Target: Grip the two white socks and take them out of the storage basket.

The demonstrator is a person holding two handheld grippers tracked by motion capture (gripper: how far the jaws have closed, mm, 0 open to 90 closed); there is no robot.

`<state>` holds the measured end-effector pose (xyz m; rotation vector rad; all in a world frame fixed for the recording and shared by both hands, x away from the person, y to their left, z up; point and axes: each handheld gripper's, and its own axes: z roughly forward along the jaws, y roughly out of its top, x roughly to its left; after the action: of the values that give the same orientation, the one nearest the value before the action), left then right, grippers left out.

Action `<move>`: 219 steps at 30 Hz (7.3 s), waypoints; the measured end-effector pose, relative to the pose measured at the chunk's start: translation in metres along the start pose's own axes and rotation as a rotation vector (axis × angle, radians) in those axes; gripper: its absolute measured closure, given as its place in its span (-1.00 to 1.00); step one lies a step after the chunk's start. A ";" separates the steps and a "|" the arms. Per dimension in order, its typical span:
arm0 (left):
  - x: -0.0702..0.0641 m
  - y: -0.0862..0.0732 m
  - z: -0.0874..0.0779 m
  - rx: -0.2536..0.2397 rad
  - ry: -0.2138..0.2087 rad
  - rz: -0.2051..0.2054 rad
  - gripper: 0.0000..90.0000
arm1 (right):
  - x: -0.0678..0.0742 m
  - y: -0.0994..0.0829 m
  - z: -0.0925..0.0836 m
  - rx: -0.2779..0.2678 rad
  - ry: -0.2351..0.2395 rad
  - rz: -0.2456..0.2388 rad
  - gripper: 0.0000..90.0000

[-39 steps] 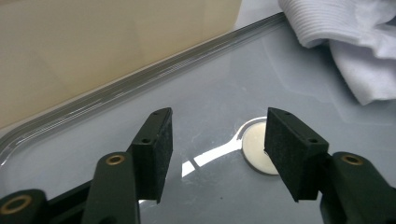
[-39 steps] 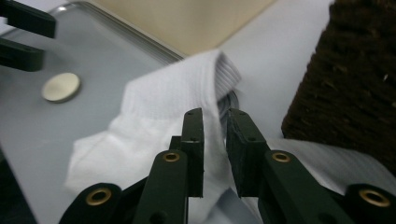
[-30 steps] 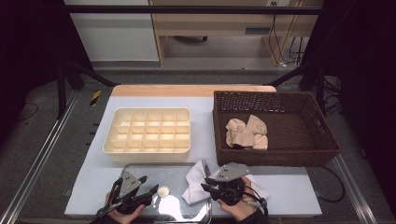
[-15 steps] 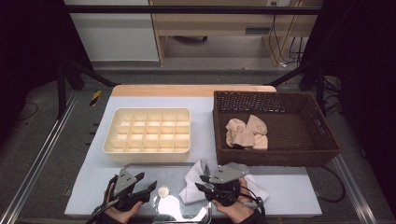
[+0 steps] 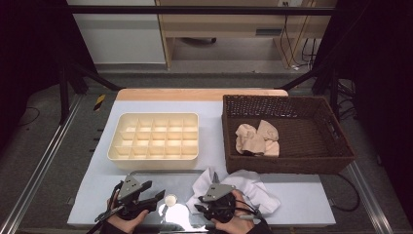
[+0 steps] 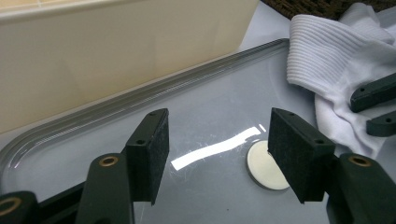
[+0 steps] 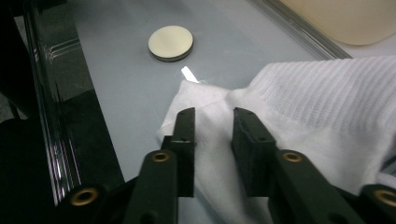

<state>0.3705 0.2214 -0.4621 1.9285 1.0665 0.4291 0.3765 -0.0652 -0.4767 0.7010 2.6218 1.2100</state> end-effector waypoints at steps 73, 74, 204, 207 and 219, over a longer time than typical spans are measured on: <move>0.002 -0.002 -0.013 -0.026 0.009 -0.024 -0.12 | 0.022 0.040 0.022 -0.102 0.121 0.096 0.65; 0.002 -0.002 -0.013 -0.025 0.007 -0.026 -0.12 | 0.017 0.042 0.015 -0.129 0.106 0.113 0.65; 0.015 -0.018 -0.012 0.160 0.089 -0.005 0.72 | -0.048 0.009 -0.007 0.049 -0.074 0.191 0.56; 0.015 -0.019 -0.012 0.162 0.092 -0.004 0.81 | -0.045 0.005 -0.011 0.055 -0.051 0.202 0.71; 0.018 -0.016 -0.014 0.117 0.115 -0.021 0.86 | -0.050 0.023 -0.029 -0.086 -0.204 0.134 0.84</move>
<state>0.3633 0.2476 -0.4690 2.0135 1.2085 0.4805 0.4183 -0.0954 -0.4423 0.9425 2.3759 1.2072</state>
